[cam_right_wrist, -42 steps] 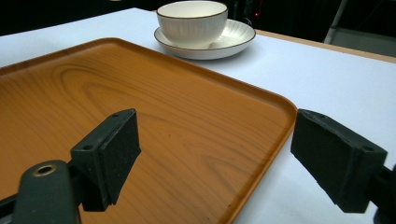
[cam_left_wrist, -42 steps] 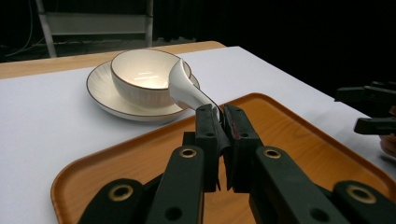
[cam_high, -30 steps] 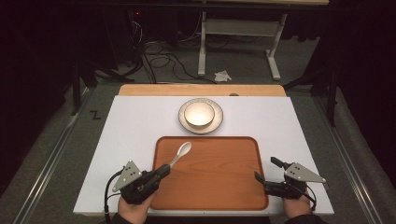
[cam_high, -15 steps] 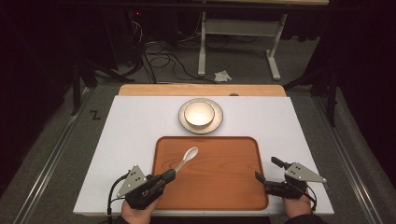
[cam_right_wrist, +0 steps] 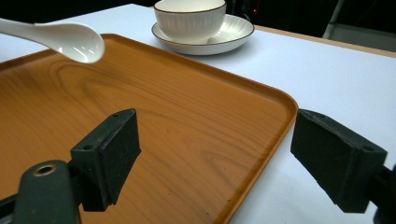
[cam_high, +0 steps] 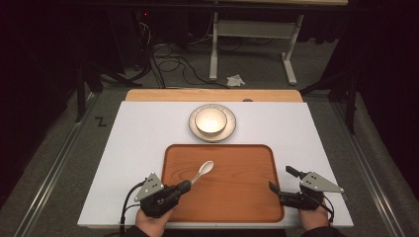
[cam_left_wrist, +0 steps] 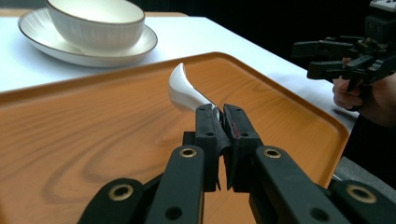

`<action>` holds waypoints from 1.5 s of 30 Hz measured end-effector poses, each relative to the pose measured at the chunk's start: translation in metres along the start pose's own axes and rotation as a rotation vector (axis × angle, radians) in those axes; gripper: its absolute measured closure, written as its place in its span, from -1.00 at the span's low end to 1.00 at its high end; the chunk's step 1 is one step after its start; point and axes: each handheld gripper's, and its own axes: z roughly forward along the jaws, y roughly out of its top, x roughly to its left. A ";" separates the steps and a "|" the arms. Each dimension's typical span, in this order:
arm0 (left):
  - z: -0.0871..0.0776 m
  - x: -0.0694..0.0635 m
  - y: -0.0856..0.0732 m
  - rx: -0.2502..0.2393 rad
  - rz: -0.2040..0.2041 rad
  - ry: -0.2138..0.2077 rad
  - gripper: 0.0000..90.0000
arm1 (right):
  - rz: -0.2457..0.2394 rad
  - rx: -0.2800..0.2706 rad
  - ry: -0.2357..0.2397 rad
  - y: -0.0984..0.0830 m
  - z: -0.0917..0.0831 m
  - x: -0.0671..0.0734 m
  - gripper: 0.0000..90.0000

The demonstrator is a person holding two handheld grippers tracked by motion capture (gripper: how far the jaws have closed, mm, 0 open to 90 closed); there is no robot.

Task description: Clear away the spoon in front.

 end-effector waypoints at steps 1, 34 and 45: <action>0.002 0.000 -0.001 0.005 0.002 0.001 0.91 | 0.001 0.001 -0.002 0.000 0.000 0.000 -0.64; 0.011 0.006 -0.015 0.099 -0.033 0.041 0.39 | 0.009 0.005 0.004 -0.001 0.000 -0.001 -0.64; 0.010 0.005 -0.013 0.129 -0.006 0.118 0.26 | 0.006 0.004 0.004 -0.001 0.000 -0.001 -0.64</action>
